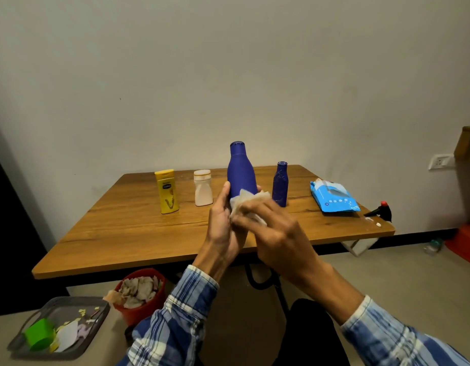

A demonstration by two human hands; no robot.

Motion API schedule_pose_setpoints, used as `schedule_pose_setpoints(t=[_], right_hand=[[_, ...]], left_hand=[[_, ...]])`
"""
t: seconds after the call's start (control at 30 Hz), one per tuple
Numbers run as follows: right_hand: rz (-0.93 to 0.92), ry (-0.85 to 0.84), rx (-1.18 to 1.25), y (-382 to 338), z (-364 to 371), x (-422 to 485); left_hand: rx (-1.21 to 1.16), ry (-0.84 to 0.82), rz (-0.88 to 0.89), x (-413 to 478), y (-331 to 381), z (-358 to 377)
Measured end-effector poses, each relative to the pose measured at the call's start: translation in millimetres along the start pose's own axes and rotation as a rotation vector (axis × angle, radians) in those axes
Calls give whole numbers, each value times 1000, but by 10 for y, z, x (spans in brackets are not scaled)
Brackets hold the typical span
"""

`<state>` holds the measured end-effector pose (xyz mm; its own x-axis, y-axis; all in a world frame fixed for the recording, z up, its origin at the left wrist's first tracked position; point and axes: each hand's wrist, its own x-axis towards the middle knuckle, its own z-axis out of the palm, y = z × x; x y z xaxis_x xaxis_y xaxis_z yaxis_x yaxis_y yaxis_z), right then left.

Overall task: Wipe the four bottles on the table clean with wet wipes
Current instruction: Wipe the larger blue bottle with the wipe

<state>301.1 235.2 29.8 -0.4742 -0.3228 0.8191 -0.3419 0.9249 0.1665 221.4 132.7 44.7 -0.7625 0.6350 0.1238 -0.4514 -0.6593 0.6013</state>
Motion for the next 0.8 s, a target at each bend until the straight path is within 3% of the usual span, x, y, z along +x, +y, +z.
schedule_pose_setpoints(t=[0.07,0.2,0.33,0.43,0.53,0.7,0.8], right_hand=[[-57,-21,18,42,34,-40],[286,158,132,139,47,-5],[158,124,126,11,84,-51],[226,159,157,9,78,-41],[131,112,144,-1,63,-38],[396,252,235,258,-27,247],[262,159,148,99,14,199]], left_hand=[[15,1,1,-1,26,5],[11,38,84,42,61,42],[-26,42,52,26,58,33],[-30,25,73,18,49,-9],[28,56,96,14,19,-39],[209,16,196,10,-110,27],[186,-3,173,31,-62,-6]])
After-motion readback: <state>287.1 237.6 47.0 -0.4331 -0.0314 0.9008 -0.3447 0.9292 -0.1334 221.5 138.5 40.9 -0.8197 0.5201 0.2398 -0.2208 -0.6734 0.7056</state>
